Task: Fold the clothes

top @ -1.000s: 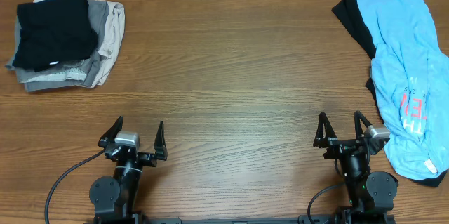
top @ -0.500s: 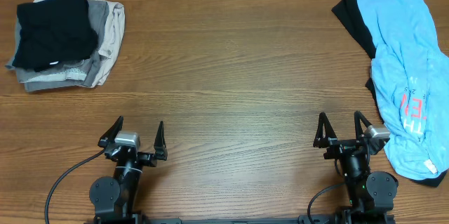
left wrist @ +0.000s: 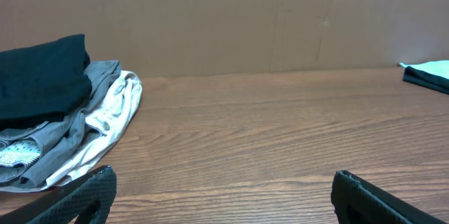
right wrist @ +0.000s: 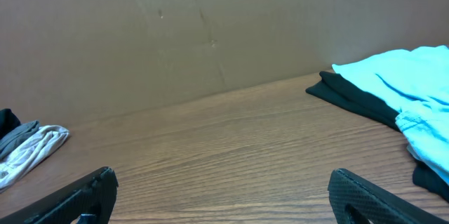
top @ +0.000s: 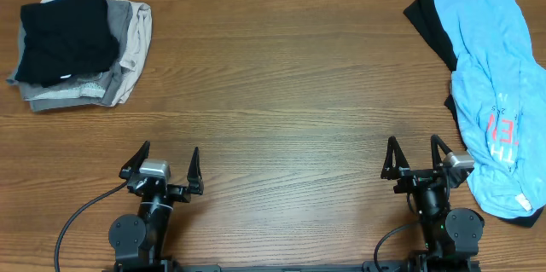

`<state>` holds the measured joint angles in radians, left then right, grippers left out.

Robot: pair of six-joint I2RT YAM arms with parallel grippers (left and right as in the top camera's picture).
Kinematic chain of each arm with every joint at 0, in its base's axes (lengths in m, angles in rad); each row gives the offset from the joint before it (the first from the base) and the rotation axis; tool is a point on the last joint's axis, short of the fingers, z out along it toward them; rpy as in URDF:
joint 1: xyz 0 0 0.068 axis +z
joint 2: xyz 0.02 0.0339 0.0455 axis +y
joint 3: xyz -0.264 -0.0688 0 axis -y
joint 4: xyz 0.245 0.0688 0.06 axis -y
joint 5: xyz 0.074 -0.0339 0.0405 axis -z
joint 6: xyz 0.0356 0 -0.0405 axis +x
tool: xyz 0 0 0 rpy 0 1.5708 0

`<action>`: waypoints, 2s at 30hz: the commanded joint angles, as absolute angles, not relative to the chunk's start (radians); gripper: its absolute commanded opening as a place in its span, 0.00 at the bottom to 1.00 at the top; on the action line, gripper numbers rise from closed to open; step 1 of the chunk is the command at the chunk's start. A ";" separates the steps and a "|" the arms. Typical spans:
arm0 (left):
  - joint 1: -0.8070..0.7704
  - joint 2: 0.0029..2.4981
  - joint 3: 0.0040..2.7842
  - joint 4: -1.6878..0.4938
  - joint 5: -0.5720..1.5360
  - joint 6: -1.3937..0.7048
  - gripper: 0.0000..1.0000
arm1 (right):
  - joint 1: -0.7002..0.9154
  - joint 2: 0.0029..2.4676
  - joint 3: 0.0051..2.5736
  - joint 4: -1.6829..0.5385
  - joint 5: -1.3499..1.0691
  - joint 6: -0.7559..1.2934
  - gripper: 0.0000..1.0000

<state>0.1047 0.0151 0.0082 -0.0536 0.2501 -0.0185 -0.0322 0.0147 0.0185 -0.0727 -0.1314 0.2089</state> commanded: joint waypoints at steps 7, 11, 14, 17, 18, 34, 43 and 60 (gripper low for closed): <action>0.102 0.004 0.005 -0.050 0.252 0.001 1.00 | -0.035 0.003 0.008 -0.069 -0.133 0.208 1.00; 0.102 0.004 0.005 -0.050 0.252 0.001 1.00 | -0.035 0.003 0.008 -0.068 -0.133 0.208 1.00; 0.102 0.004 0.005 -0.050 0.252 0.001 1.00 | -0.035 0.003 0.008 -0.069 -0.133 0.209 1.00; 0.102 0.004 0.005 -0.050 0.253 0.000 1.00 | -0.035 0.003 0.008 -0.069 -0.133 0.208 1.00; 0.102 0.004 0.005 -0.051 0.257 0.000 1.00 | -0.035 0.003 0.008 -0.058 -0.133 0.209 1.00; 0.102 0.015 0.043 -0.015 0.258 -0.072 1.00 | -0.035 0.003 0.051 -0.027 -0.159 0.204 1.00; 0.102 0.325 0.319 -0.058 0.252 -0.051 1.00 | -0.035 0.017 0.250 -0.138 -0.160 0.176 1.00; 0.102 1.094 1.251 -0.543 0.350 0.069 1.00 | -0.035 0.514 0.922 -0.578 -0.186 0.174 1.00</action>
